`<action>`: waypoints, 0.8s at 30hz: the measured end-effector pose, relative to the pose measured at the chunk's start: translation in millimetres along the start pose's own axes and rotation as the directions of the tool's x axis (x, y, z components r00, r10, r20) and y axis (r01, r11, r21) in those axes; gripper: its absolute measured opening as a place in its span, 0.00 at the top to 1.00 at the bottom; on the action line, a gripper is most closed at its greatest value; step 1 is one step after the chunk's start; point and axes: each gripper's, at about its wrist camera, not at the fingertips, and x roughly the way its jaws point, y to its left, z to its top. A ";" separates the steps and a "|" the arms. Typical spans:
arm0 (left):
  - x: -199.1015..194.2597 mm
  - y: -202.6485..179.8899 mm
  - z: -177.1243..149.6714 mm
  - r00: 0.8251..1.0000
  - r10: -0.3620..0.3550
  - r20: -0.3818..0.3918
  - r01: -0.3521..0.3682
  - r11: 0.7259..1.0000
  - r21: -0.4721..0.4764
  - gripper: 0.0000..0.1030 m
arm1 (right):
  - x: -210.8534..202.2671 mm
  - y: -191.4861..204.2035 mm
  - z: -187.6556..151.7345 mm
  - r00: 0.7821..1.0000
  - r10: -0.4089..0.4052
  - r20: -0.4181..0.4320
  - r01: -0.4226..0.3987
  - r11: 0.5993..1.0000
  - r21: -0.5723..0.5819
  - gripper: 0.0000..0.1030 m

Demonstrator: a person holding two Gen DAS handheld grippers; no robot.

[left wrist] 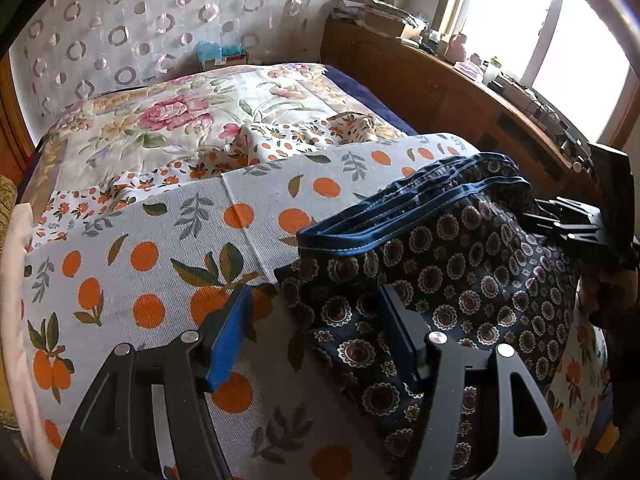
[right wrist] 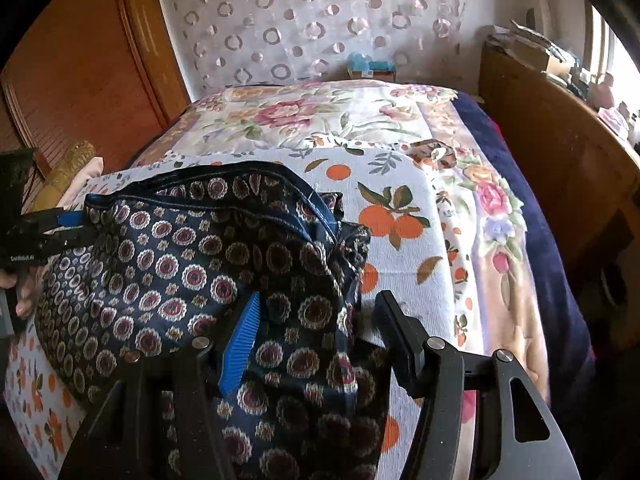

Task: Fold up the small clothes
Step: 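Grasp the folded shirt bundle with both grippers and lift it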

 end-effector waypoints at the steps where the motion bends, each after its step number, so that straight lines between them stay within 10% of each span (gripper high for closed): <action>1: 0.1 -0.4 0.5 1.000 0.000 0.001 0.000 1.000 0.002 0.38 | 1.5 -0.1 1.6 1.000 0.007 -0.001 -0.007 1.000 -0.006 0.41; 5: 0.6 0.9 2.3 1.000 -0.029 0.002 0.029 1.000 -0.007 0.39 | 8.0 4.4 6.7 1.000 0.028 -0.009 -0.028 0.999 -0.024 0.42; 9: 3.2 -1.8 5.2 0.999 -0.046 -0.004 0.046 0.999 0.000 0.53 | 10.3 6.9 8.4 0.998 0.054 -0.019 -0.055 0.998 -0.041 0.63; 14: 3.8 -6.5 4.4 0.997 -0.083 -0.007 0.083 0.997 -0.009 0.91 | 7.3 10.0 3.1 0.995 0.104 -0.001 -0.104 0.994 -0.041 0.86; 24: -80.5 -23.3 -4.6 0.979 -0.085 0.187 0.082 0.996 0.022 0.95 | -43.1 32.0 0.0 0.978 0.105 0.182 -0.093 0.993 -0.075 0.90</action>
